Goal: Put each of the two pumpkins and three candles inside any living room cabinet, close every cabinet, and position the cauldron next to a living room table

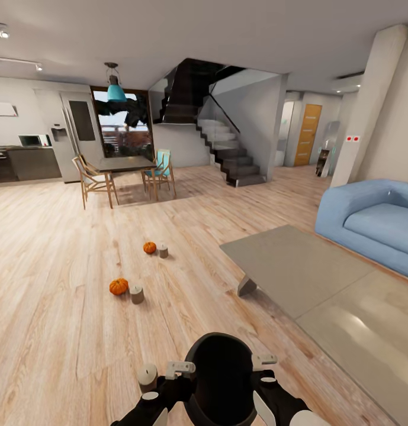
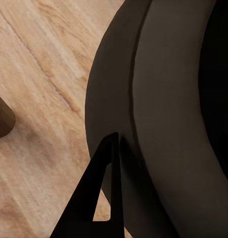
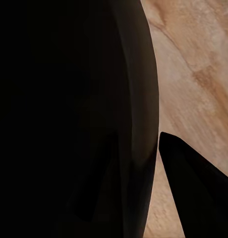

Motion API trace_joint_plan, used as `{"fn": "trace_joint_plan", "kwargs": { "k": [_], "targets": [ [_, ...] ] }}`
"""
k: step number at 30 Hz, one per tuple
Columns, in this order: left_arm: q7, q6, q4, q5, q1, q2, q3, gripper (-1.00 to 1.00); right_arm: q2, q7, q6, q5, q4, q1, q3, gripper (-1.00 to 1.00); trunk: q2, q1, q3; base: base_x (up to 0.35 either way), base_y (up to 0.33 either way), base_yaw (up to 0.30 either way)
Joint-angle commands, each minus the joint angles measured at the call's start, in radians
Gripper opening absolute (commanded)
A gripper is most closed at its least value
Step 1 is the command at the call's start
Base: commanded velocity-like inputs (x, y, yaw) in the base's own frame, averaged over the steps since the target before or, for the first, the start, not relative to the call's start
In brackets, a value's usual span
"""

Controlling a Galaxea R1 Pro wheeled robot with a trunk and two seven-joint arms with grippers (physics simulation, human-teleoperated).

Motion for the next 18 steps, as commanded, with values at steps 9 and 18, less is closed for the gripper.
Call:
{"fn": "trace_joint_plan", "kwargs": {
  "k": [9, 18],
  "targets": [
    [-0.064, 0.003, -0.03, 0.015, -0.001, 0.001, -0.009, -1.0, 0.001, -0.002, 0.006, -0.005, -0.004, 0.0, 0.009, -1.0, 0.063, -0.035, 0.027, 0.0, 0.0, 0.0],
    [-0.064, 0.003, -0.03, 0.014, -0.001, 0.002, -0.009, -1.0, 0.001, -0.002, 0.006, -0.004, -0.004, 0.0, 0.009, -1.0, 0.126, -0.069, 0.056, 0.0, 0.0, 0.0]
  ]
}}
